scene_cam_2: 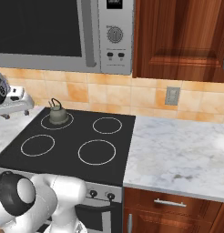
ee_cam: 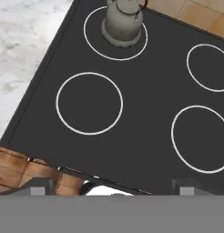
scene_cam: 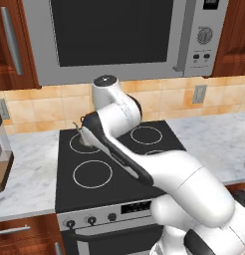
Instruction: Turn on the rear left burner of the stove.
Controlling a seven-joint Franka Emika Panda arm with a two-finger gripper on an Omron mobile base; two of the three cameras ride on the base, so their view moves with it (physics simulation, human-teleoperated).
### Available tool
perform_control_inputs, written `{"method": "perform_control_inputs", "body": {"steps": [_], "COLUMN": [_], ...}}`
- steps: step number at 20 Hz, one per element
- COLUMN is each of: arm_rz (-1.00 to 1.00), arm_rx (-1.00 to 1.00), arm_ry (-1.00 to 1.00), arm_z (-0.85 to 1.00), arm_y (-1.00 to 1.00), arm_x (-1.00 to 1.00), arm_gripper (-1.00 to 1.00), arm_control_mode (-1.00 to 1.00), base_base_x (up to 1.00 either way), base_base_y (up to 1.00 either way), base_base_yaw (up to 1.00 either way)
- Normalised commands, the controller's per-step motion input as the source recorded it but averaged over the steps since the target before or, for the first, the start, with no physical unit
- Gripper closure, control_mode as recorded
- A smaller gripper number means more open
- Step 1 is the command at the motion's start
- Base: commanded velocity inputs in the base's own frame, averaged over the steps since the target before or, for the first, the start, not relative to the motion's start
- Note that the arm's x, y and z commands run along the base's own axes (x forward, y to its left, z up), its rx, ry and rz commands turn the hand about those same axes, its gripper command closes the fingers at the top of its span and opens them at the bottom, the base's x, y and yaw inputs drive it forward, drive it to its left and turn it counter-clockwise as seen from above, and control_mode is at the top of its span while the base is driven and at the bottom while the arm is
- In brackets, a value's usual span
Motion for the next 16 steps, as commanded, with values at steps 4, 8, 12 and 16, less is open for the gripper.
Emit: {"method": "perform_control_inputs", "body": {"steps": [4, 8, 12, 16], "arm_rz": [0.05, 0.06, 0.09, 0.03], "arm_rx": [0.00, 0.00, 0.00, 0.00], "arm_ry": [-0.38, -0.47, -0.46, -0.52], "arm_z": [-0.47, -0.41, -0.36, -0.39], "arm_y": [0.91, 0.75, 0.40, 0.13], "arm_x": [-0.16, -0.07, -0.31, -0.69], "arm_gripper": [-1.00, -1.00, -1.00, -1.00], "arm_control_mode": [-1.00, -1.00, -1.00, -1.00], "base_base_x": [0.00, 0.00, 0.00, 0.00], "base_base_y": [0.00, 0.00, 0.00, 0.00], "base_base_yaw": [0.00, 0.00, 0.00, 0.00]}}
